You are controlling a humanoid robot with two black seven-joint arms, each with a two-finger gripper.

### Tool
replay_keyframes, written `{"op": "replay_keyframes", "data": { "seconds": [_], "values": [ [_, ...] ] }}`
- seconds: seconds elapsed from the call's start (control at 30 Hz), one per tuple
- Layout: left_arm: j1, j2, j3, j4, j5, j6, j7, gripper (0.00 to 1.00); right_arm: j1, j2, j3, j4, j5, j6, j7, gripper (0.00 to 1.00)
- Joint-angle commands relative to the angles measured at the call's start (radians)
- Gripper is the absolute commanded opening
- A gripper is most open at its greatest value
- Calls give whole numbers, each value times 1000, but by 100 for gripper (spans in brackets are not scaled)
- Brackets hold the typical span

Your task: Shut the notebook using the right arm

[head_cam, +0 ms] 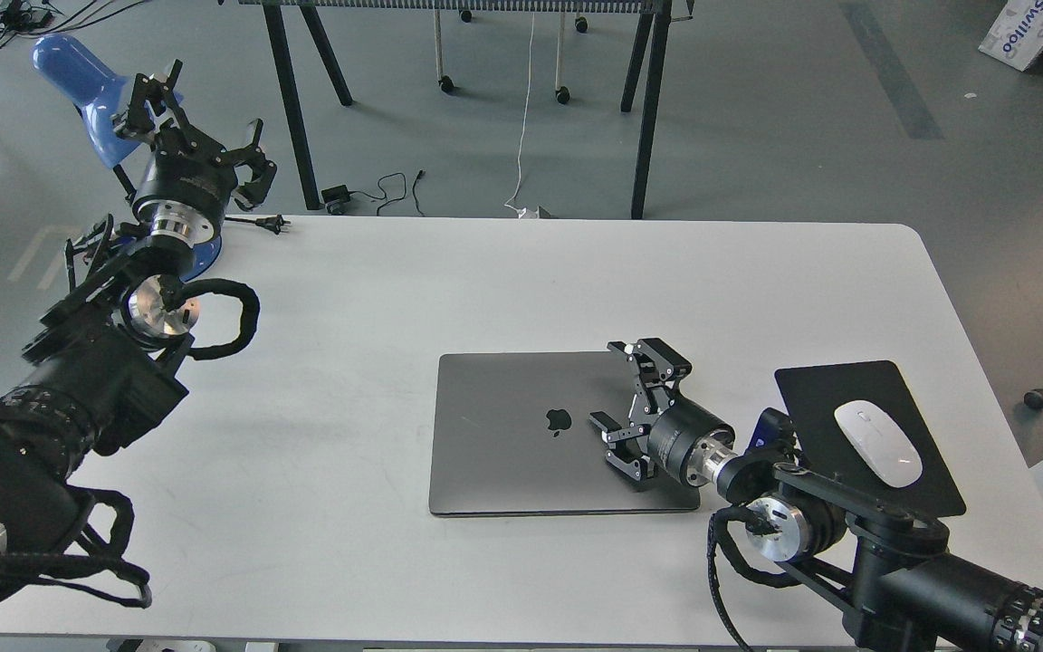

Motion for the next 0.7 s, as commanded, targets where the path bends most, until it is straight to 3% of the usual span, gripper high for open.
{"op": "replay_keyframes", "data": {
  "seconds": [0.0, 0.27, 0.57, 0.67],
  "values": [
    [0, 0, 0, 0, 0, 0, 0, 100, 6, -13, 170, 13, 0, 7, 0, 100],
    [0, 2, 0, 0, 0, 0, 2, 100, 34, -13, 546, -1, 16, 13, -12, 100],
    [0, 2, 0, 0, -3, 0, 5, 100, 78, -30, 670, -39, 17, 59, -17, 100],
    [0, 2, 0, 0, -1, 0, 6, 100, 103, -47, 684, -39, 17, 60, -40, 100]
  ]
}}
